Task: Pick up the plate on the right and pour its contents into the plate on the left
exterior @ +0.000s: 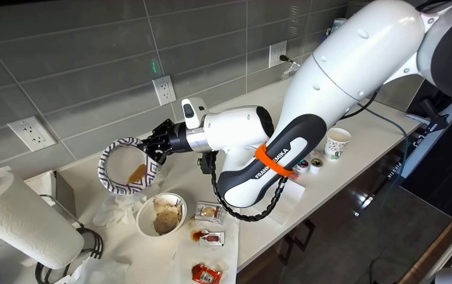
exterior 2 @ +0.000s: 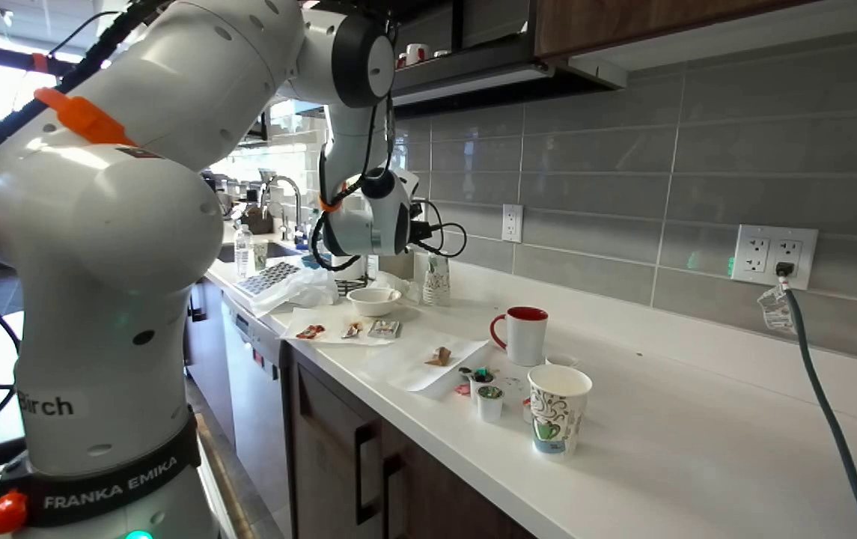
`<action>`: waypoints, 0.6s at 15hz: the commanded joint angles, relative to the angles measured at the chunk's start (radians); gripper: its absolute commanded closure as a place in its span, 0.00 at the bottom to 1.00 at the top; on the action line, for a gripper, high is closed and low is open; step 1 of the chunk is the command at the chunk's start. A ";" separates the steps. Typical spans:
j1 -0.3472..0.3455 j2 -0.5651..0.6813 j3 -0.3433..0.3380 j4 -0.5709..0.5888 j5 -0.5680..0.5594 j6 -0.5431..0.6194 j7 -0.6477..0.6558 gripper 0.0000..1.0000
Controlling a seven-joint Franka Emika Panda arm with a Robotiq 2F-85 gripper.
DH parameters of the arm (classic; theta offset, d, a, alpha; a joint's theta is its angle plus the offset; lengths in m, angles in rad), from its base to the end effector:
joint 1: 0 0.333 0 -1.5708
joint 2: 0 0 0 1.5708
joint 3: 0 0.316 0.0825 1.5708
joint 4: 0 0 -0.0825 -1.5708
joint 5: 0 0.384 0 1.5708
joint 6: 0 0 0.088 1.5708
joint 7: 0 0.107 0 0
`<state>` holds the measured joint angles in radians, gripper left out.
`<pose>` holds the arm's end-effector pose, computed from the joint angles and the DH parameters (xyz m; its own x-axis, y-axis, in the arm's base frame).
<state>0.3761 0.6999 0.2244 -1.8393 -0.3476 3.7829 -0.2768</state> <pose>0.5506 0.3947 0.3116 -0.0489 0.4326 0.9003 0.7529 -0.5763 0.3178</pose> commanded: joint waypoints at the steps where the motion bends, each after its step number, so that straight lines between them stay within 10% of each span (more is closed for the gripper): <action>1: 0.007 0.000 -0.017 -0.019 -0.033 0.060 -0.002 0.98; 9: 0.010 0.003 -0.033 -0.031 -0.067 0.149 -0.026 0.98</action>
<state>0.3761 0.6999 0.2086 -1.8580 -0.3857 3.8892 -0.2959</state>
